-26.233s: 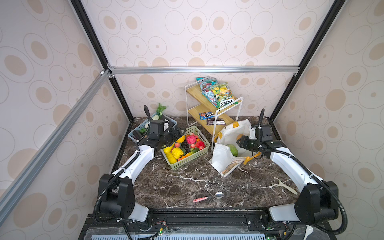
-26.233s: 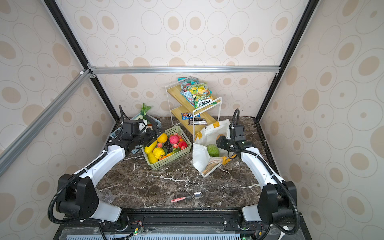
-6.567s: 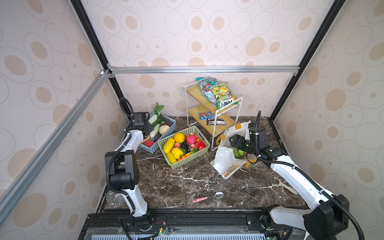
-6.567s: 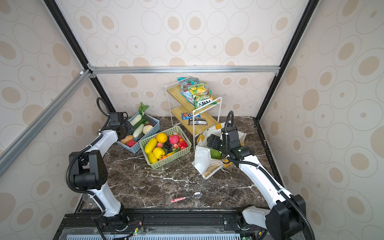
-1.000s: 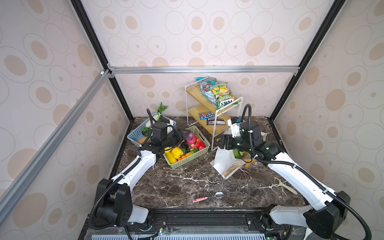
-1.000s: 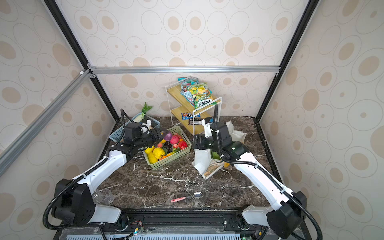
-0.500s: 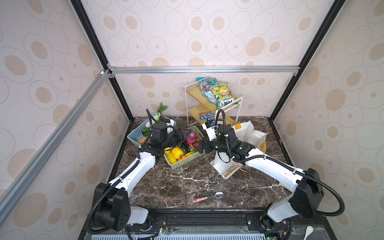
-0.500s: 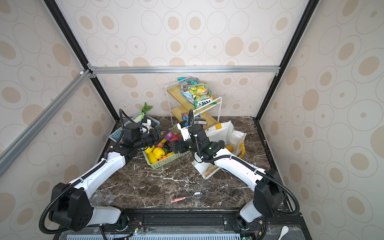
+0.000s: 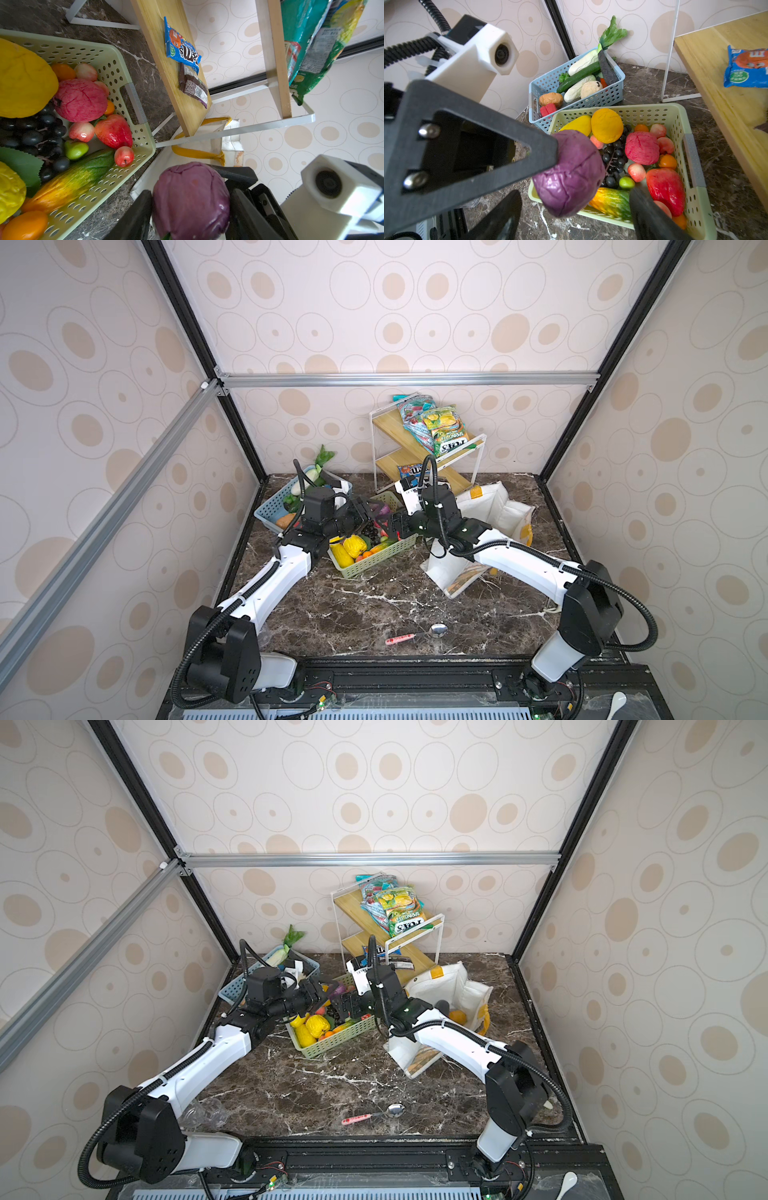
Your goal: Place the food into the grocery bag and tie it
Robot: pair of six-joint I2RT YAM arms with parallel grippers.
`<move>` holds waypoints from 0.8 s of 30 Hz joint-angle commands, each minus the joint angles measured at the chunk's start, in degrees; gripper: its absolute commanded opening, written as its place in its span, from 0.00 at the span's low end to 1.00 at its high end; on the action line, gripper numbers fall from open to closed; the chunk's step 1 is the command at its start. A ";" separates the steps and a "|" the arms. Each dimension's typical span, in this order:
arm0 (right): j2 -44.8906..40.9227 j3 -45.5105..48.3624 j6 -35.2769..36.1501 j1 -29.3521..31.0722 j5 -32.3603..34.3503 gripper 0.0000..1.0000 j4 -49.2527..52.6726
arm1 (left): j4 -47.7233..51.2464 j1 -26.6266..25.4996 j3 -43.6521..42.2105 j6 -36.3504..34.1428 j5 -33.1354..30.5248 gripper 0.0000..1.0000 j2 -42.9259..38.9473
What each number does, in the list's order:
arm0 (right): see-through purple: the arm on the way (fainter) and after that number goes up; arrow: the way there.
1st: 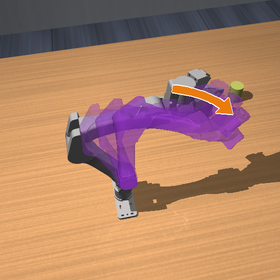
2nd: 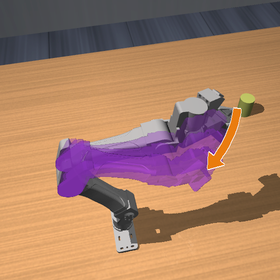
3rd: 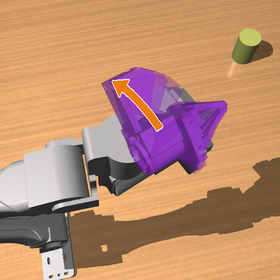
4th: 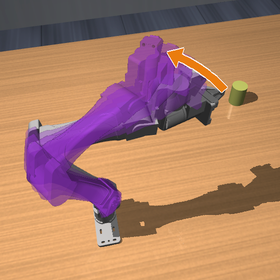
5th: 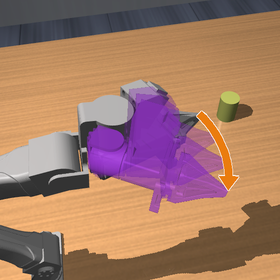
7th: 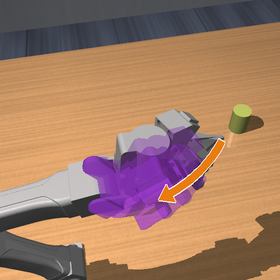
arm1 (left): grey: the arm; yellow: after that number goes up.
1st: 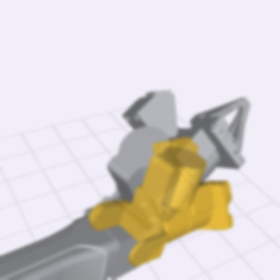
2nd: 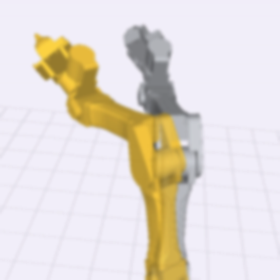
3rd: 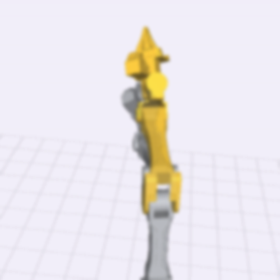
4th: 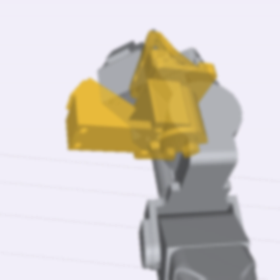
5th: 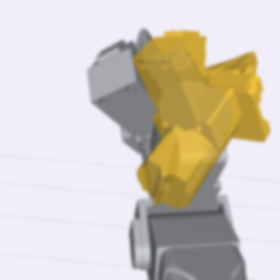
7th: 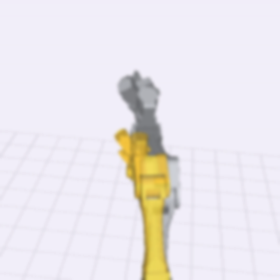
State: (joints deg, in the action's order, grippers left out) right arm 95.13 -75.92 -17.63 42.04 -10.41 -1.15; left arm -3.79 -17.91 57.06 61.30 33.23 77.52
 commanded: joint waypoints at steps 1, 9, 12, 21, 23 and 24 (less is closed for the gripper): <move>0.97 -1.58 0.29 -0.01 0.64 0.81 -2.65 | -0.36 -0.63 0.25 -0.48 1.04 0.60 -0.64; 3.11 -3.38 0.18 0.00 -0.85 0.69 -3.03 | -0.59 -0.98 0.47 -0.47 1.22 0.61 0.15; 3.56 -3.99 0.31 0.01 -2.43 0.56 -2.45 | -0.87 -1.07 0.35 -0.30 1.31 0.61 0.36; 2.90 -5.57 -8.25 -2.65 2.53 0.53 11.17 | 11.22 0.07 4.86 -12.91 -13.13 0.63 5.41; 1.65 -4.83 -12.78 -4.70 -1.24 0.53 17.15 | 18.99 0.06 8.57 -20.65 -18.66 0.63 9.17; 0.85 -4.19 -13.09 -5.10 -3.77 0.53 20.67 | 20.26 0.05 8.39 -22.78 -19.29 0.63 9.75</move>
State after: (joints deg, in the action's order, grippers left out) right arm 98.32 -79.90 -24.47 39.31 -11.27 7.62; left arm 5.54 -18.09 62.37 50.15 22.94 84.42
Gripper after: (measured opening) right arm 0.528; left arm 0.626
